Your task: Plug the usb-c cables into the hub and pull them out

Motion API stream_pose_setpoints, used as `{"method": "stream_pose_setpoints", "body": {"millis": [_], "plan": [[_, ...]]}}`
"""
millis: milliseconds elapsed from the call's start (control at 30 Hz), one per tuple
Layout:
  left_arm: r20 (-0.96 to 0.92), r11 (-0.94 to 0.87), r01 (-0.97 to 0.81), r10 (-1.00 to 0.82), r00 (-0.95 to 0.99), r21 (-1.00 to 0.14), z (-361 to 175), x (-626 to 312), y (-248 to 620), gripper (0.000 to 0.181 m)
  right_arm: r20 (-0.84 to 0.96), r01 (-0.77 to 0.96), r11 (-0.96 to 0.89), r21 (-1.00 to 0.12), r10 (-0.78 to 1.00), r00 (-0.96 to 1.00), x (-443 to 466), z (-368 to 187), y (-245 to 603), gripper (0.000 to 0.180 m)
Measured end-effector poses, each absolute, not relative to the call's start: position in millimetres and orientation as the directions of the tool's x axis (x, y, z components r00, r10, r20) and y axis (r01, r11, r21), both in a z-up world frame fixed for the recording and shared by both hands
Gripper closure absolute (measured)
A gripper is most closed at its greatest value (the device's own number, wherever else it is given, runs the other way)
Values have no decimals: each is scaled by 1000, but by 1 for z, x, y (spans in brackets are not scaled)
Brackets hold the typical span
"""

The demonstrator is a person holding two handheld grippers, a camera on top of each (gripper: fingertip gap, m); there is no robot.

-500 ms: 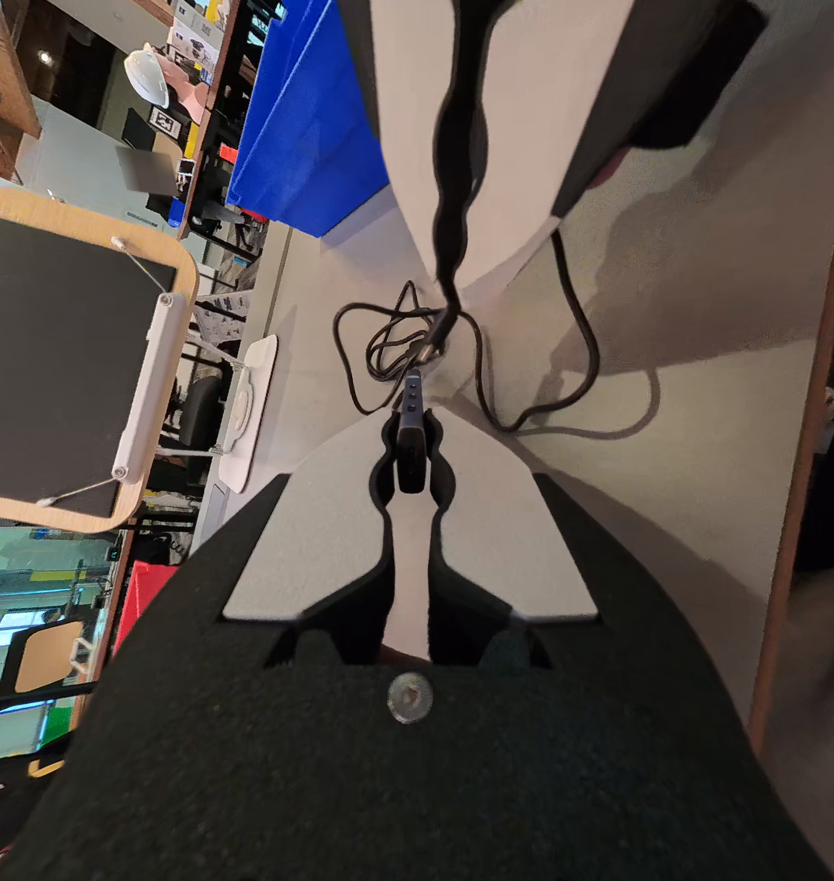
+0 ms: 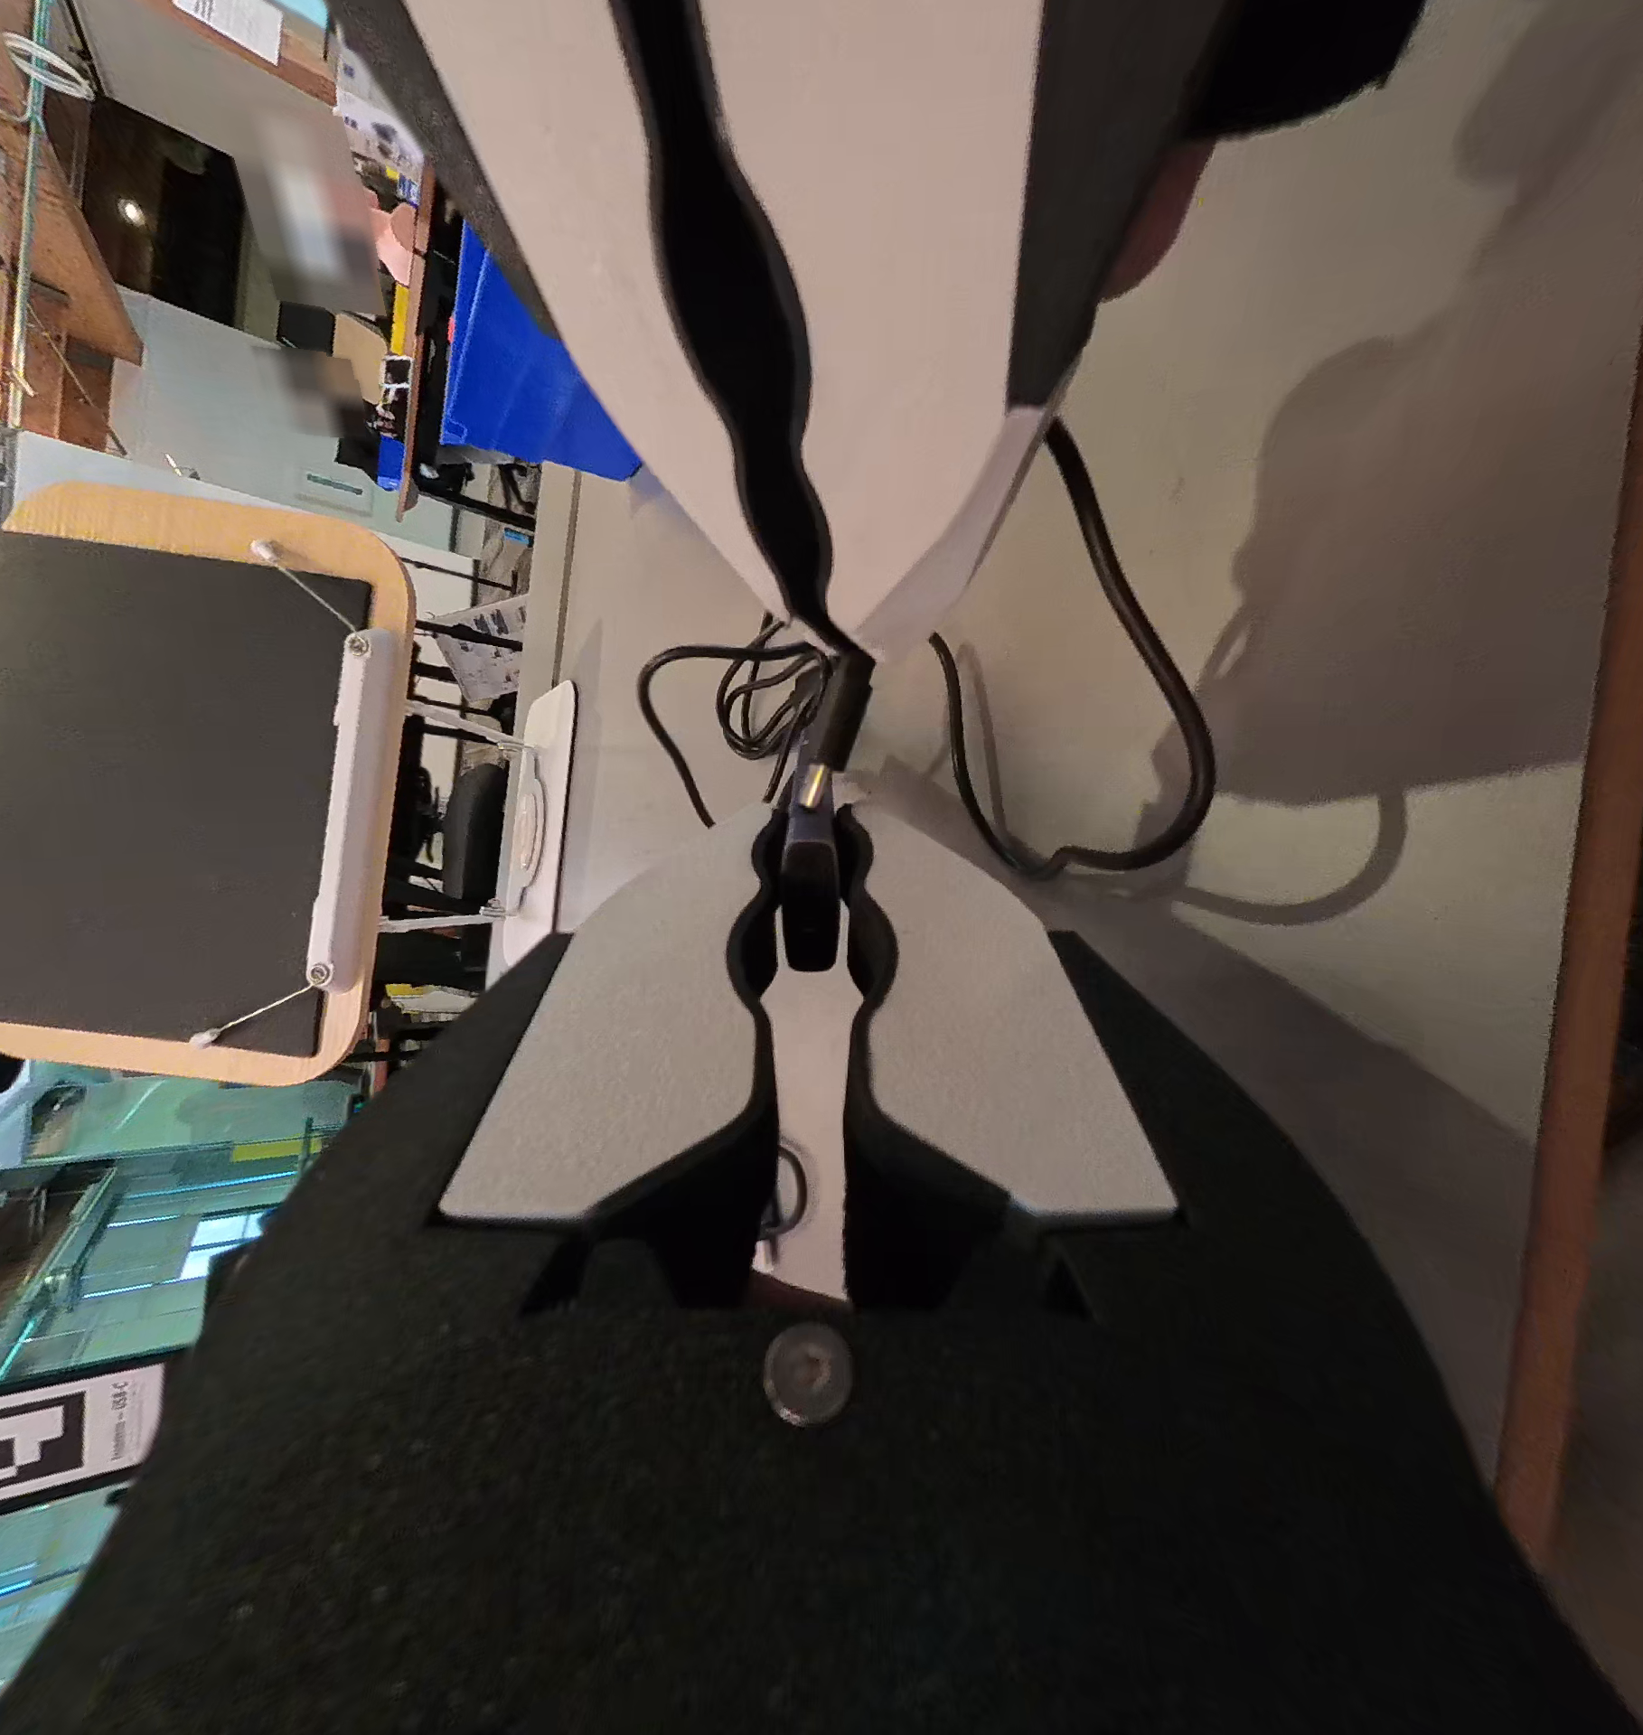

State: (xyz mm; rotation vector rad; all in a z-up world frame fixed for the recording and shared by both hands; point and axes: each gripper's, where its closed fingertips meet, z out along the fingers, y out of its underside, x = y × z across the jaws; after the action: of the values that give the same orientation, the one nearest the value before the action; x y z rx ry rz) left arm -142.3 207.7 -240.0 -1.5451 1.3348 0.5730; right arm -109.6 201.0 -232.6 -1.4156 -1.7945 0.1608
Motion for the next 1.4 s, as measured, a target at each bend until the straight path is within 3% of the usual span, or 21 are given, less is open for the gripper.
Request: {"method": "stream_pose_setpoints", "body": {"millis": [267, 833, 1033, 1400], "plan": [[-855, 87, -943, -454, 251, -323, -242, -140, 207, 172, 515, 771, 348, -533, 856, -31, -107, -236, 203, 178], [-914, 120, -984, -399, 72, -131, -249, -130, 205, 172, 450, 825, 280, -491, 892, -35, -99, -242, 200, 178], [-915, 108, -984, -394, 88, -142, -247, -130, 204, 172, 596, 802, 419, -426, 797, -100, -100, -235, 201, 178], [-914, 98, -982, -390, 111, -161, -247, -130, 202, 172, 628, 845, 403, -350, 771, -108, -99, -239, 199, 178]]}}
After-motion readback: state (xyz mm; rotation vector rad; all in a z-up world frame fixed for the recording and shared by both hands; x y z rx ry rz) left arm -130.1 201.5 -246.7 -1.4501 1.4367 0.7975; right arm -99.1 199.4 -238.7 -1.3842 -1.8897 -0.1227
